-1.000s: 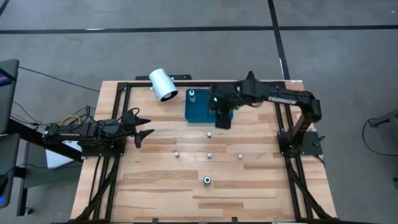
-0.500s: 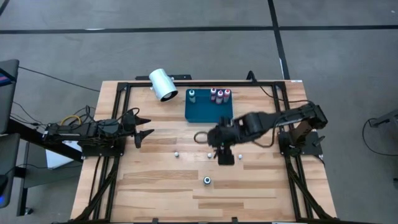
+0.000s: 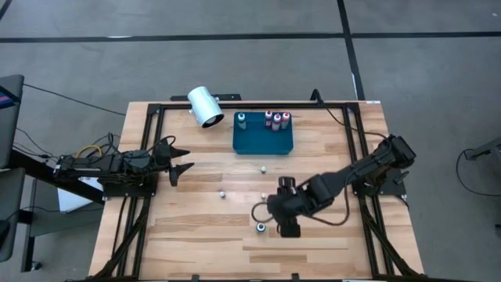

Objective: Pick & Place food coloring
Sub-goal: Put the large black food coloring bottle into the blue bin

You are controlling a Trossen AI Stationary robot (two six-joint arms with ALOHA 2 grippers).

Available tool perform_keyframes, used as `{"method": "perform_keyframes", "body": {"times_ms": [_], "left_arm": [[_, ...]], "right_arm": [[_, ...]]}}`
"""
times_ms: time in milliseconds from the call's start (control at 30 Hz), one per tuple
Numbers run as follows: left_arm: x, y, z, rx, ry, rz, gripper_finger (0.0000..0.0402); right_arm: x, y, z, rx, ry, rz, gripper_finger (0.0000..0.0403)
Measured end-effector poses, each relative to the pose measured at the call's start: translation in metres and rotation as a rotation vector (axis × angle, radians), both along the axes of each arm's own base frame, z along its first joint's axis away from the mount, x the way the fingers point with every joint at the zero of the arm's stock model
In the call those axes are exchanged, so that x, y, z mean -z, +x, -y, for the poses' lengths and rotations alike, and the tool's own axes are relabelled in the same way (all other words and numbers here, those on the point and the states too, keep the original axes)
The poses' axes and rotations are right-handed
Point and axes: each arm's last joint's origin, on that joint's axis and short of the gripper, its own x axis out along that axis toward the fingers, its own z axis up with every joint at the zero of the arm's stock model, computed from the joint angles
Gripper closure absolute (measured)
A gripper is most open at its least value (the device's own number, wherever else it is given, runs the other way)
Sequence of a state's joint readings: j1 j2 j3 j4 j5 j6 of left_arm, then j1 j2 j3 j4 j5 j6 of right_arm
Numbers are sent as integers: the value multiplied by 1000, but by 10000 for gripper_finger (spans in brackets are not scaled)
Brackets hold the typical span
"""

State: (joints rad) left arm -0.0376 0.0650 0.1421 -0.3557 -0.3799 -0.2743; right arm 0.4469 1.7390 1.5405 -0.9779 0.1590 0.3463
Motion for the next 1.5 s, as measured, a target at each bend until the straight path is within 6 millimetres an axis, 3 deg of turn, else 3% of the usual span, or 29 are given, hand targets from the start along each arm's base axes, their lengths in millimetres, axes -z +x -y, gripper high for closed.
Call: {"method": "perform_keyframes", "body": {"times_ms": [333,867,1000,1200,1333,1500], "left_arm": [[0,0,0,-22,-78,29,144],[2,0,2,36,-98,6,144],[2,0,2,36,-95,5,144],[3,0,2,37,-90,-2,144],[4,-1,2,36,-89,-20,144],[5,0,2,36,-89,-29,144]], "right_arm": [[23,-1,-28,-2,96,117,159],[68,2,-26,24,181,238,159],[69,3,-27,22,192,253,159],[86,19,-28,7,238,256,159],[107,23,-29,8,235,210,159],[110,28,-27,18,242,218,159]]}}
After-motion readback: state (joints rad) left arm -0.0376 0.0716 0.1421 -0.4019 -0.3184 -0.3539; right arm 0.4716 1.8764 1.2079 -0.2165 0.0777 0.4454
